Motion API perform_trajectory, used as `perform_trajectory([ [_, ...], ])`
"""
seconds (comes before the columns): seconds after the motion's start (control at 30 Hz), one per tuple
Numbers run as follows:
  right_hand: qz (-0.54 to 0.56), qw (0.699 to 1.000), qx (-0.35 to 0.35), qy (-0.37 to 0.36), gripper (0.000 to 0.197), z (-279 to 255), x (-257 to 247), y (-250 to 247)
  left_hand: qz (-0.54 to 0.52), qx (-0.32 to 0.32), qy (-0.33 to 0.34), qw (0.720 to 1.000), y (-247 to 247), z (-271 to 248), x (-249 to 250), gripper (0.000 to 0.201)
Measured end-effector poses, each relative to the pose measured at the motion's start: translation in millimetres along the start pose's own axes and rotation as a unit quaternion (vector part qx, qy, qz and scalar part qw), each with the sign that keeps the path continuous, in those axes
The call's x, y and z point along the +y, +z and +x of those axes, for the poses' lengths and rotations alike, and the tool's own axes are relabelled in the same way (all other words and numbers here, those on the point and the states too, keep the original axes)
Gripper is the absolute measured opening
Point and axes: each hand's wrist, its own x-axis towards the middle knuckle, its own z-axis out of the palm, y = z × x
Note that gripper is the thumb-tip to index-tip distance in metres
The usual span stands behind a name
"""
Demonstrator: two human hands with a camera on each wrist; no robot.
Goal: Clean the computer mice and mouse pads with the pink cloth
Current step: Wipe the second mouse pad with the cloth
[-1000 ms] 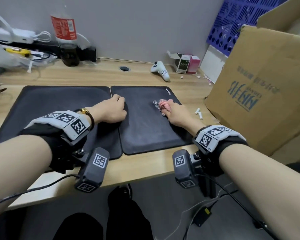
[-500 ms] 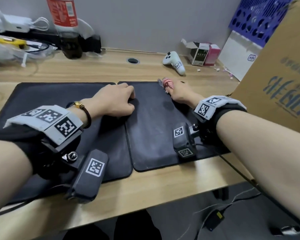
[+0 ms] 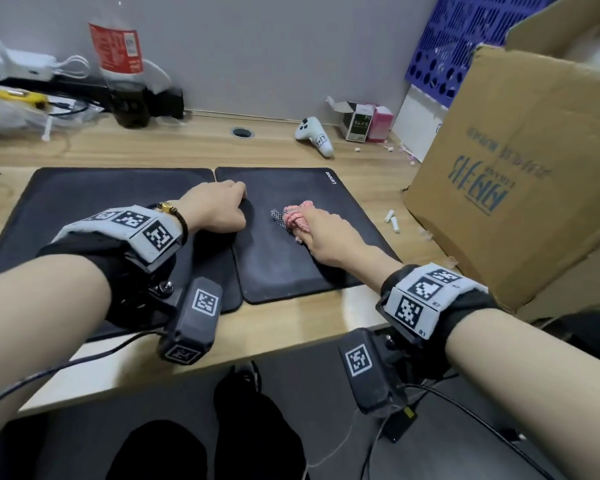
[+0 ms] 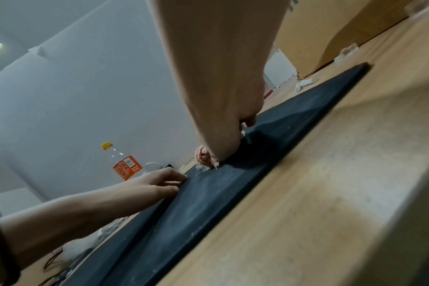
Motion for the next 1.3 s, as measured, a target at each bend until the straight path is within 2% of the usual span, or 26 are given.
perform_trajectory([
  [0.13, -0.003, 1.0, 0.004, 0.0, 0.035, 14, -4, -6, 0.008, 0.017, 0.022, 1.0, -3, 6, -7, 0.037],
  [0.43, -0.003, 0.999, -0.008, 0.032, 0.04, 128, -9, -5, -0.002, 0.054, 0.066, 0.996, -5, 23, -29, 0.036],
  [0.57, 0.013, 0.999, -0.007, 0.035, 0.042, 141, -9, -5, -0.033, 0.062, 0.064, 0.995, -2, 24, -33, 0.033],
  [0.73, 0.016, 1.0, -0.01, 0.015, 0.038, 124, -14, -9, -0.052, 0.045, 0.051, 0.996, 1, 20, -30, 0.031],
  [0.93, 0.004, 1.0, -0.018, -0.018, 0.038, 65, -24, -8, -0.061, 0.006, 0.012, 0.998, 3, 7, -24, 0.038],
  [1.1, -0.006, 0.997, -0.054, -0.054, 0.046, 24, -26, -18, -0.079, 0.014, -0.012, 0.997, 8, -2, -13, 0.041],
  [1.3, 0.043, 0.998, -0.008, -0.039, 0.036, 19, -27, -4, -0.062, 0.025, -0.001, 0.998, 6, -4, -15, 0.042],
])
